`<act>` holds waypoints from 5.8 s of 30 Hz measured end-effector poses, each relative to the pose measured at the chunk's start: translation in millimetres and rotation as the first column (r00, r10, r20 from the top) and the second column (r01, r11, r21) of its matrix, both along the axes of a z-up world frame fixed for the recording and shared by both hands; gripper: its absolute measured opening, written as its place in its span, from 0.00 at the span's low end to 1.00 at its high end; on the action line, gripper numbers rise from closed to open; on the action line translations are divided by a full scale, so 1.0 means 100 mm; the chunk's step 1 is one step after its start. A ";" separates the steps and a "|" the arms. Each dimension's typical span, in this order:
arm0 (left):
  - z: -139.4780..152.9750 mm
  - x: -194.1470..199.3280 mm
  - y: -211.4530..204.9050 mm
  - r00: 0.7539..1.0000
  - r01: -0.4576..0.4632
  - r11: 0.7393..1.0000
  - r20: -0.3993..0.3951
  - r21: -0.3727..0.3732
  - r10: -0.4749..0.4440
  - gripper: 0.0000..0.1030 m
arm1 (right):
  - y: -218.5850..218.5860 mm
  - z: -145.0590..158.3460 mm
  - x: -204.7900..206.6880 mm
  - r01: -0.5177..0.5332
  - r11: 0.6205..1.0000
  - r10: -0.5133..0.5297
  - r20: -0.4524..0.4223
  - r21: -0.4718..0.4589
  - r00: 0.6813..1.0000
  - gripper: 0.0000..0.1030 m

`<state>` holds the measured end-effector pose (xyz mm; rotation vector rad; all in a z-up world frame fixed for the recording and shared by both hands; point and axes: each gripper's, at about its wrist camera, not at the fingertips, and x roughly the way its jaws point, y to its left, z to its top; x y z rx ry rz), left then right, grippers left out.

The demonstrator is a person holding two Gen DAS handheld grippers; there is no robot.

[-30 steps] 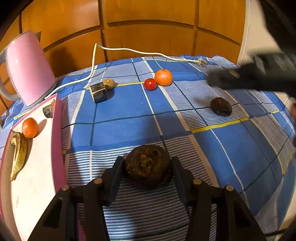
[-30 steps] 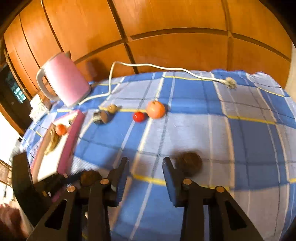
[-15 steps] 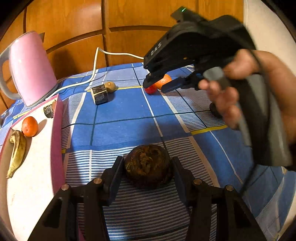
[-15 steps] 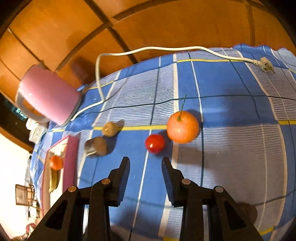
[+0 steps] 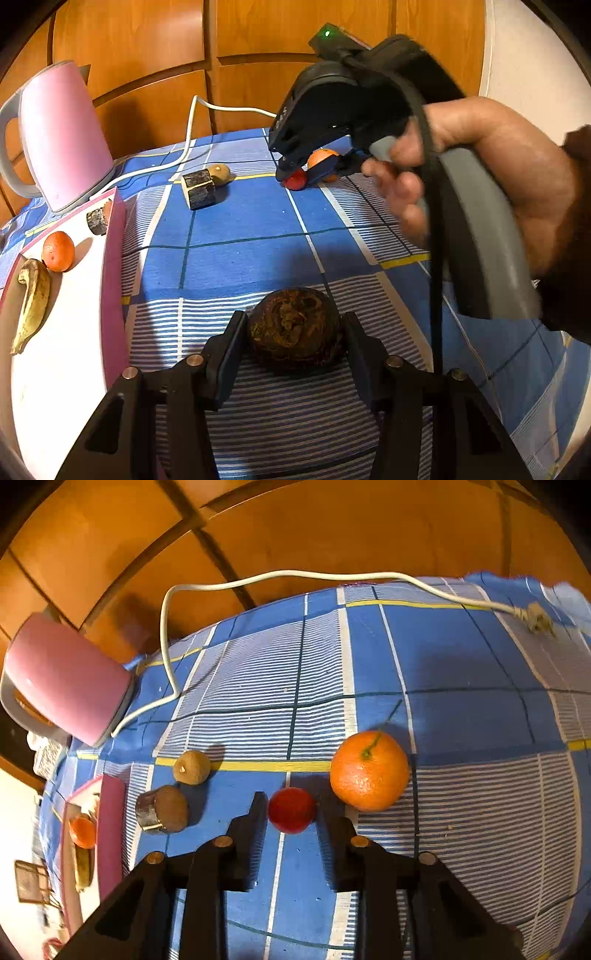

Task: Organize fruits
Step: 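Lift the dark fruit with the left gripper while the right gripper grasps the red cherry tomato, then carry the dark fruit with the left gripper into the tray and release, then carry the red tomato with the right gripper into the tray and release, then withdraw the open right gripper from the tray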

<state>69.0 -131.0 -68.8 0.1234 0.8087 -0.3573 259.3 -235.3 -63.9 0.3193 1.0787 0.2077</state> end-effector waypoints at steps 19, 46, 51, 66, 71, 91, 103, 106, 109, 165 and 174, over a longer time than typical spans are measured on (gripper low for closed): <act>0.13 0.07 0.07 0.998 0.016 0.999 -0.059 -0.038 -0.018 0.50 | -0.45 0.25 -1.28 -0.149 0.989 0.149 0.022 -0.008 0.989 0.25; 0.60 0.13 2.26 0.889 -0.458 0.868 -0.101 -0.189 0.447 0.50 | 0.04 0.10 -1.66 -0.255 0.943 0.270 0.048 -0.212 0.962 0.25; 0.55 0.33 2.46 0.871 -0.490 0.858 -0.097 -0.151 0.481 0.50 | 0.03 0.10 -1.65 -0.253 0.945 0.268 0.046 -0.208 0.962 0.25; 0.54 0.36 2.62 0.806 -0.592 0.798 -0.076 -0.111 0.587 0.57 | 0.04 0.11 -1.64 -0.242 0.947 0.256 0.041 -0.211 0.966 0.25; 0.58 0.10 2.55 0.791 -0.611 0.785 -0.067 -0.101 0.608 0.58 | 0.05 0.11 -1.65 -0.239 0.947 0.254 0.044 -0.216 0.966 0.25; 0.61 -0.23 2.09 0.846 -0.533 0.840 -0.076 -0.104 0.528 0.62 | 0.20 0.25 -1.69 -0.267 0.944 0.287 0.085 -0.193 0.954 0.25; 0.57 -0.29 2.07 0.851 -0.525 0.845 -0.090 -0.103 0.518 0.62 | 0.70 0.53 -1.77 -0.421 0.901 0.433 0.147 -0.105 0.889 0.25; 0.57 -0.30 2.08 0.849 -0.527 0.843 -0.088 -0.104 0.520 0.62 | 0.88 0.59 -1.80 -0.464 0.880 0.475 0.159 -0.103 0.866 0.25; 0.57 -0.32 2.10 0.849 -0.529 0.842 -0.089 -0.105 0.521 0.62 | 1.03 0.63 -1.81 -0.504 0.857 0.515 0.166 -0.106 0.841 0.25; 0.55 -0.44 2.20 0.843 -0.538 0.835 -0.110 -0.118 0.527 0.62 | 1.25 0.59 -1.83 -0.427 0.892 0.448 0.174 -0.149 0.877 0.33; 0.60 -0.47 2.06 0.863 -0.505 0.857 -0.094 -0.103 0.497 0.62 | 0.97 0.53 -1.92 -0.364 0.917 0.389 0.160 -0.162 0.907 0.34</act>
